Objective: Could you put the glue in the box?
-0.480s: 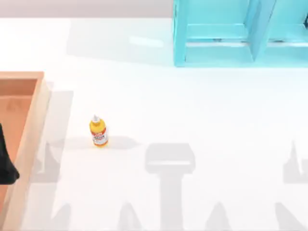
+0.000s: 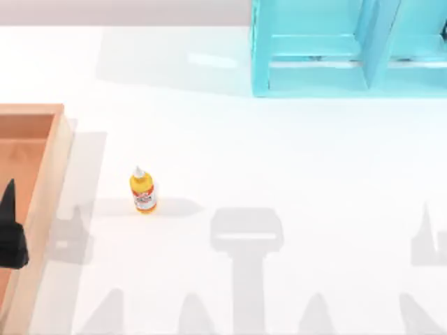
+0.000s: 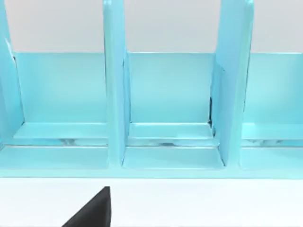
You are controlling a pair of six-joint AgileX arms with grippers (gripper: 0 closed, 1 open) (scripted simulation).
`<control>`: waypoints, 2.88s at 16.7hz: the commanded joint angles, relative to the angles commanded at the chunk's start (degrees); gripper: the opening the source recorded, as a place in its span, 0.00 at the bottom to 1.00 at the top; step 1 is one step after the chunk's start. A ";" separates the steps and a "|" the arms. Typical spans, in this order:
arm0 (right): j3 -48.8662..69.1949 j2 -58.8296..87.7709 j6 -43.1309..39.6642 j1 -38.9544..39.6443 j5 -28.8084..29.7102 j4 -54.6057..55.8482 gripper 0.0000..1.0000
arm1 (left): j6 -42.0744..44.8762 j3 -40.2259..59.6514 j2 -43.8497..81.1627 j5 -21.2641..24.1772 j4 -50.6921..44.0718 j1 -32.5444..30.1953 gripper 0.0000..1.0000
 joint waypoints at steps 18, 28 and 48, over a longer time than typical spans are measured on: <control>0.00 0.00 0.00 0.00 0.00 0.00 1.00 | 83.73 58.38 94.23 44.45 -46.48 6.66 1.00; 0.00 0.00 0.00 0.00 0.00 0.00 1.00 | 102.44 68.61 113.66 54.92 -55.21 7.86 1.00; 0.00 0.00 0.00 0.00 0.00 0.00 1.00 | 74.28 57.60 113.72 56.70 -19.31 -6.13 1.00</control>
